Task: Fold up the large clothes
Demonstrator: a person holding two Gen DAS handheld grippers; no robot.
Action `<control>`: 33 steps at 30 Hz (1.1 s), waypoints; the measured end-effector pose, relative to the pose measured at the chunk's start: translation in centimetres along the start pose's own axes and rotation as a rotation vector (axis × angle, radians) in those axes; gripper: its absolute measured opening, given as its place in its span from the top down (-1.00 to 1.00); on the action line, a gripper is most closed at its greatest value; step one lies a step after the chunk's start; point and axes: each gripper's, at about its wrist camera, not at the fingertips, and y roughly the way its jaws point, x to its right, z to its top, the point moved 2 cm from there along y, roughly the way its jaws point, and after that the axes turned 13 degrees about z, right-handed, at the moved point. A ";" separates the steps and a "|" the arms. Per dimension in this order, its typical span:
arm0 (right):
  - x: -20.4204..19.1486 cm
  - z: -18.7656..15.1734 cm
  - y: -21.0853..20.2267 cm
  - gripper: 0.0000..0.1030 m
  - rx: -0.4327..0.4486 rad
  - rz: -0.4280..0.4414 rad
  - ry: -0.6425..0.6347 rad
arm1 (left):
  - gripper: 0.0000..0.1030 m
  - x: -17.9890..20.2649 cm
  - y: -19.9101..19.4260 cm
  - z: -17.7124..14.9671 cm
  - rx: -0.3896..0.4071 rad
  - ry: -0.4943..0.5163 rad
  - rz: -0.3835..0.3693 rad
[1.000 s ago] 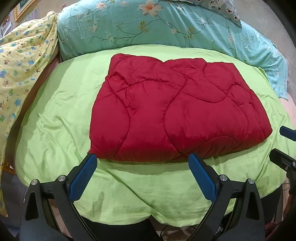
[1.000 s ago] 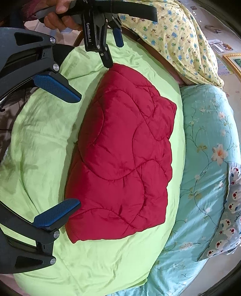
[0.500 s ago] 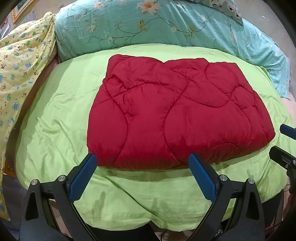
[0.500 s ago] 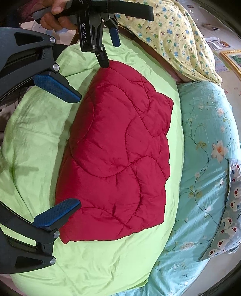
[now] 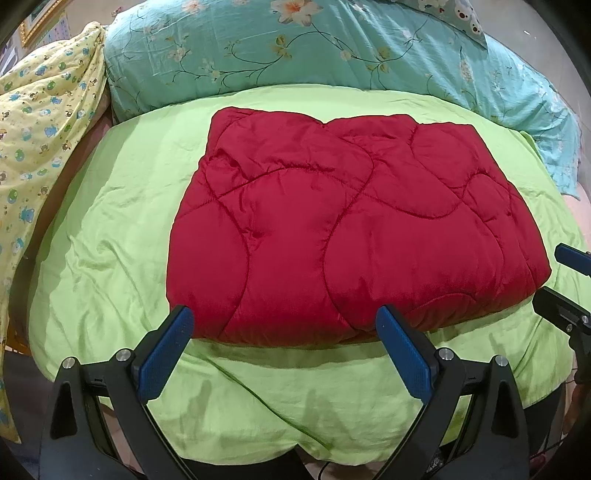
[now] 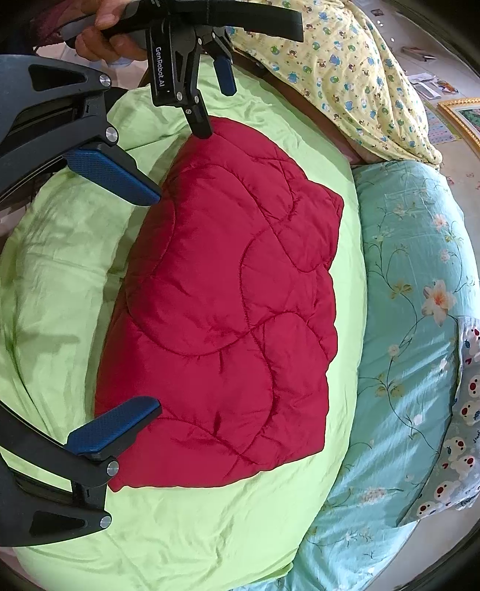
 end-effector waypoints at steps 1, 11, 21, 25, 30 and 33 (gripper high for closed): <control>0.1 0.1 0.1 -1.00 0.000 0.000 0.000 | -0.94 -0.1 0.0 0.0 0.000 0.001 -0.001; 0.8 0.3 0.2 -1.00 0.003 -0.003 0.011 | -0.94 0.4 0.0 0.3 0.005 0.012 0.000; 0.9 0.5 0.2 -1.00 0.008 -0.001 0.011 | -0.94 0.5 0.0 0.4 0.009 0.015 0.006; 0.9 0.6 0.1 -1.00 0.012 -0.002 0.013 | -0.94 0.5 0.0 0.6 0.009 0.018 0.006; 1.1 0.8 0.0 -1.00 0.015 -0.007 0.008 | -0.94 0.5 0.0 0.8 0.012 0.024 0.013; 1.1 0.9 0.0 -1.00 0.019 -0.005 0.011 | -0.94 0.5 0.1 1.0 0.014 0.030 0.012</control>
